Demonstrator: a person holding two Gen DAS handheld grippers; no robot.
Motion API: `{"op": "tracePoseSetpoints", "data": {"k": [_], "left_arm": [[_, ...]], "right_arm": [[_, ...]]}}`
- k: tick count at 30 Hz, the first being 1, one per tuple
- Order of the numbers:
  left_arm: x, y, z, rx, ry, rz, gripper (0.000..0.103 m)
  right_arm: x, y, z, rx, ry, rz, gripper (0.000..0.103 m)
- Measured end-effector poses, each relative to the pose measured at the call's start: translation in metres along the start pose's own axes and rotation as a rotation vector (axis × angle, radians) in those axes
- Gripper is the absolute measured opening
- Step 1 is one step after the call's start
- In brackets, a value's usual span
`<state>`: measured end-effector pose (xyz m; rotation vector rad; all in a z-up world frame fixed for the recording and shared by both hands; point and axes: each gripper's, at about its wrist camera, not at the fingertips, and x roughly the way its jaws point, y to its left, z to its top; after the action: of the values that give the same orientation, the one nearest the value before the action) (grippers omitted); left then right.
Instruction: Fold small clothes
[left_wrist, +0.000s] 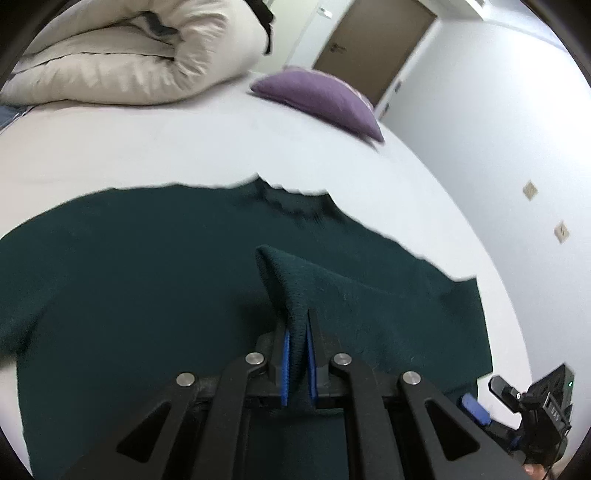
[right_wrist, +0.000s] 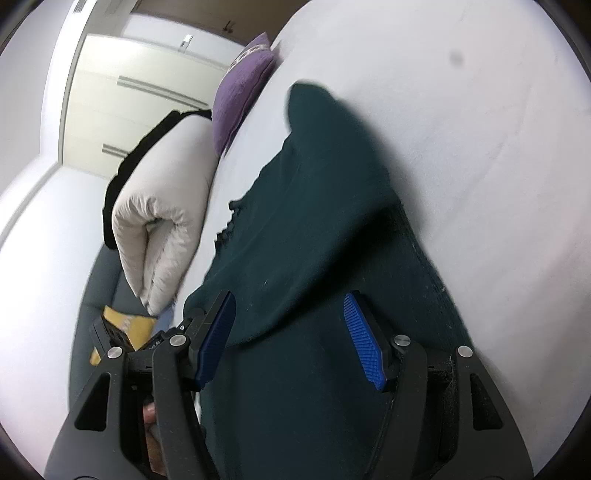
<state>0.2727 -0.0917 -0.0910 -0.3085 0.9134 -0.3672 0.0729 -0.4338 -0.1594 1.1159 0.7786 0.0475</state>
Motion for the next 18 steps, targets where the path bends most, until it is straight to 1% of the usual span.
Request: {"op": "tracePoseSetpoints", "data": {"k": [3,6,8,9,12,16,17,18], "left_arm": [[0.005,0.016,0.009,-0.014,-0.017,0.007,0.008],[0.009,0.026,0.012,-0.02,-0.031,0.009,0.008],[0.01,0.032,0.012,-0.025,-0.042,0.025,0.008],[0.011,0.035,0.012,-0.034,-0.043,0.028,0.008],[0.016,0.043,0.009,-0.037,-0.025,0.042,0.008],[0.021,0.056,0.002,-0.07,-0.019,0.052,0.009],[0.021,0.056,0.001,-0.073,-0.022,0.055,0.009],[0.021,0.057,0.0,-0.075,-0.027,0.055,0.009]], "right_arm": [[0.007,-0.002,0.009,0.053,-0.011,0.025,0.06],[0.02,0.001,0.019,0.094,0.002,0.064,0.061],[0.029,-0.002,0.028,0.125,-0.006,0.068,0.061],[0.031,-0.005,0.033,0.141,-0.023,0.068,0.06],[0.029,-0.016,0.046,0.202,-0.079,0.09,0.059],[0.018,-0.025,0.054,0.202,-0.155,0.064,0.057],[0.019,-0.032,0.055,0.218,-0.152,0.072,0.051],[0.02,-0.037,0.055,0.217,-0.151,0.069,0.042]]}}
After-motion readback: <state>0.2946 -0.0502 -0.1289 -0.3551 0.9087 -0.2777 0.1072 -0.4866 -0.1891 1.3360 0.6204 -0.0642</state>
